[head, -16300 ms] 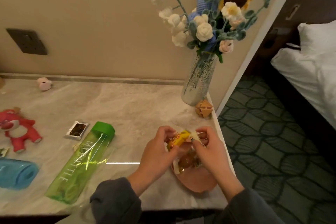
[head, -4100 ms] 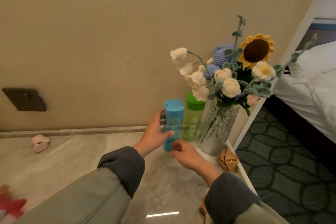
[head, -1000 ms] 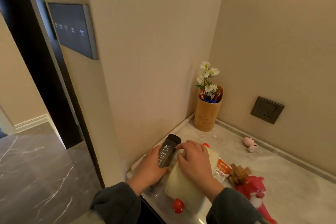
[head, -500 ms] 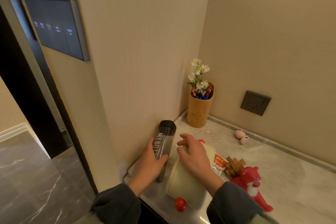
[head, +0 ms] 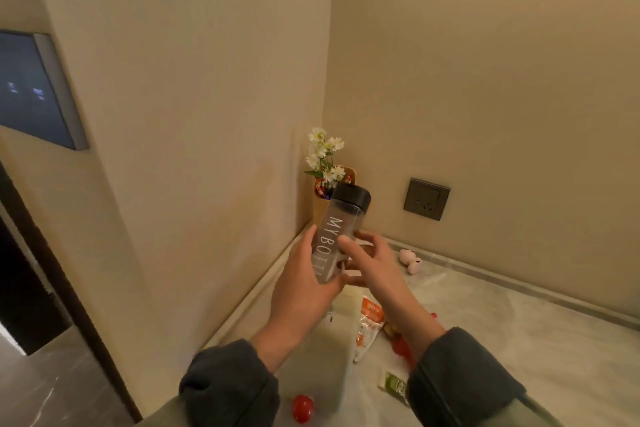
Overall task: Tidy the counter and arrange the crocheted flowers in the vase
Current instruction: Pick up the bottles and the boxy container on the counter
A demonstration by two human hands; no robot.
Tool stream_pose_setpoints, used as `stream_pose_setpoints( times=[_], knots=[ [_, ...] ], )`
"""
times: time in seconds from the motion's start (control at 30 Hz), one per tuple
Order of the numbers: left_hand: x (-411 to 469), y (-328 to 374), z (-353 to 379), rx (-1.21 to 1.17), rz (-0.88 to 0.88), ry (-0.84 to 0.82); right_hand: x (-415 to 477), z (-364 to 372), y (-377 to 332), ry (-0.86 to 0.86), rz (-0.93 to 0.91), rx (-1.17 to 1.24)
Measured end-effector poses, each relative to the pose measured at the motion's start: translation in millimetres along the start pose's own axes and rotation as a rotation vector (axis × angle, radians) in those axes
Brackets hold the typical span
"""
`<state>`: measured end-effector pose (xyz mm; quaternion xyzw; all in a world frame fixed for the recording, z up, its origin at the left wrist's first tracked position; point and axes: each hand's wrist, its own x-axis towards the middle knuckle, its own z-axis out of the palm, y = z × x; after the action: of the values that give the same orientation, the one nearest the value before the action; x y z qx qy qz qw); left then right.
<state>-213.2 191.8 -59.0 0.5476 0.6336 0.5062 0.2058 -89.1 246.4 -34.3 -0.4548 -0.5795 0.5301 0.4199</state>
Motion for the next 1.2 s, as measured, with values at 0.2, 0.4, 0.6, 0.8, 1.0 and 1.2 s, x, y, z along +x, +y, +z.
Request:
stream_pose_setpoints(
  times=[0.2, 0.4, 0.6, 0.8, 1.0, 1.2],
  knots=[
    [1.1, 36.9, 58.6, -0.156, 0.009, -0.154, -6.0, -75.1, 0.1, 0.128, 0.021, 0.042],
    [-3.5, 67.5, 134.4, -0.245, -0.032, -0.264, -25.8, -161.9, 12.9, 0.201, 0.048, -0.021],
    [-17.8, 107.8, 220.8, -0.253, -0.041, -0.52, -52.3, -262.0, 25.7, 0.297, 0.117, -0.053],
    [-40.2, 140.9, 317.5, -0.179, -0.009, -0.598, -77.0, -355.0, 42.9, 0.34, 0.163, -0.081],
    [-51.0, 154.7, 397.3, -0.153, 0.01, -0.61, -85.4, -427.5, 61.3, 0.357, 0.187, -0.174],
    [-56.5, 163.2, 456.6, -0.121, 0.016, -0.573, -85.7, -477.8, 75.3, 0.34, 0.232, -0.301]
  ],
)
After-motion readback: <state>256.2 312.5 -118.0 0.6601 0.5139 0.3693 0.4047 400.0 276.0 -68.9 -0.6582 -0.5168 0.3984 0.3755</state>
